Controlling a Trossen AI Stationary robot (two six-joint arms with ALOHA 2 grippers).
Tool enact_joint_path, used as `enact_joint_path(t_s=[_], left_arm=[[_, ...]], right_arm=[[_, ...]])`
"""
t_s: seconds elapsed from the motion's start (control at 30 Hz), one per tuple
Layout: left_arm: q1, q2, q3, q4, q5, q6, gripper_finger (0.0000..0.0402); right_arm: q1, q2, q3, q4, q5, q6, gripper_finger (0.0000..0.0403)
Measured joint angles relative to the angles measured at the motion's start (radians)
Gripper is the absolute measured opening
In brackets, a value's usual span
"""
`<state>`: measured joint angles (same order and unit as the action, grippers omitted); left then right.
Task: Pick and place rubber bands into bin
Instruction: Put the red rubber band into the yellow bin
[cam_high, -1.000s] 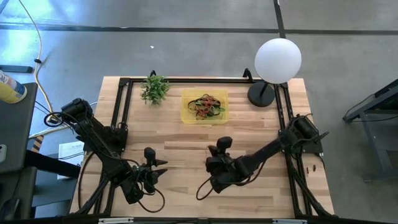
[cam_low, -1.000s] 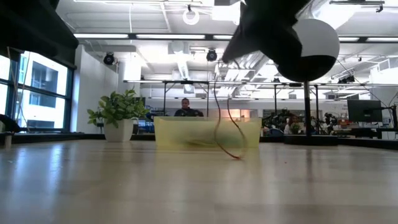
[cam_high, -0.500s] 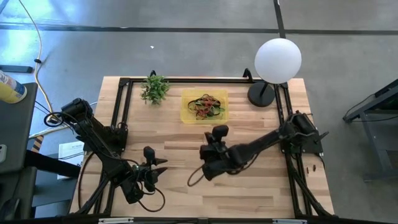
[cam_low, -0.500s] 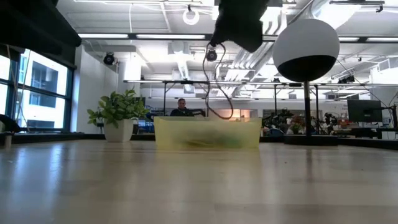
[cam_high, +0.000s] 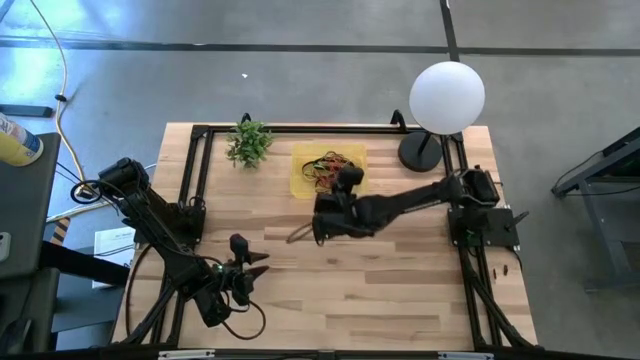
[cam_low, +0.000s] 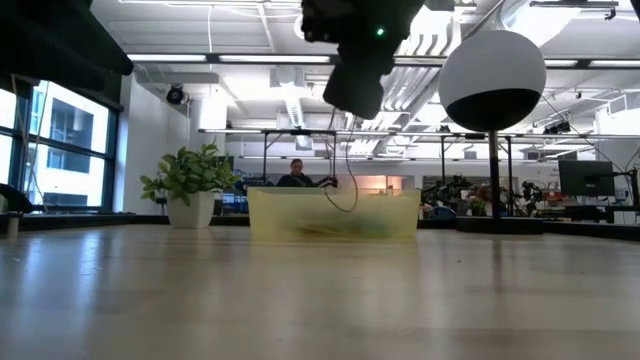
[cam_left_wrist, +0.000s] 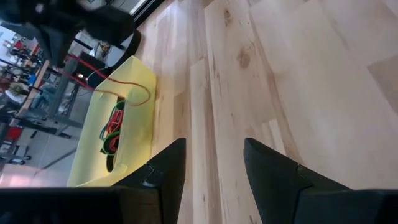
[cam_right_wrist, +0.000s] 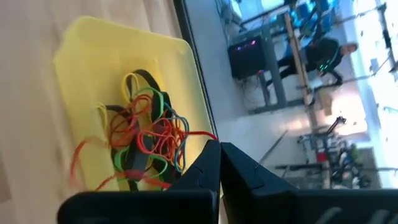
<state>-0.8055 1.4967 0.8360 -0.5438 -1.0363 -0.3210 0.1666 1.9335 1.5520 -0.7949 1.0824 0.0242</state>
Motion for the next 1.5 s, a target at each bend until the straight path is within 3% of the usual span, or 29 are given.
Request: enact_joint_path(t_s=[0.23,0.5,1.03,1.5], left_arm=[[0.000,0.000,0.000,-0.009,-0.012,-0.001,0.0150],[0.000,0.000,0.000,-0.012,-0.021,-0.001,0.0150],[0.000,0.000,0.000,-0.055,-0.023,-0.040,0.0150],[0.001,0.000,0.000,-0.119,-0.030,-0.107,0.0150]], right_arm=[[-0.090,0.000,0.000,0.110,-0.051,-0.085,0.0000],[-0.179,0.000,0.000,0.274,-0.205,-0.138,0.0000],[-0.372,0.000,0.000,0.326,-0.431,-0.126,0.0000],[-0.460,0.000,-0.001,0.315,-0.740,-0.047,0.0000]])
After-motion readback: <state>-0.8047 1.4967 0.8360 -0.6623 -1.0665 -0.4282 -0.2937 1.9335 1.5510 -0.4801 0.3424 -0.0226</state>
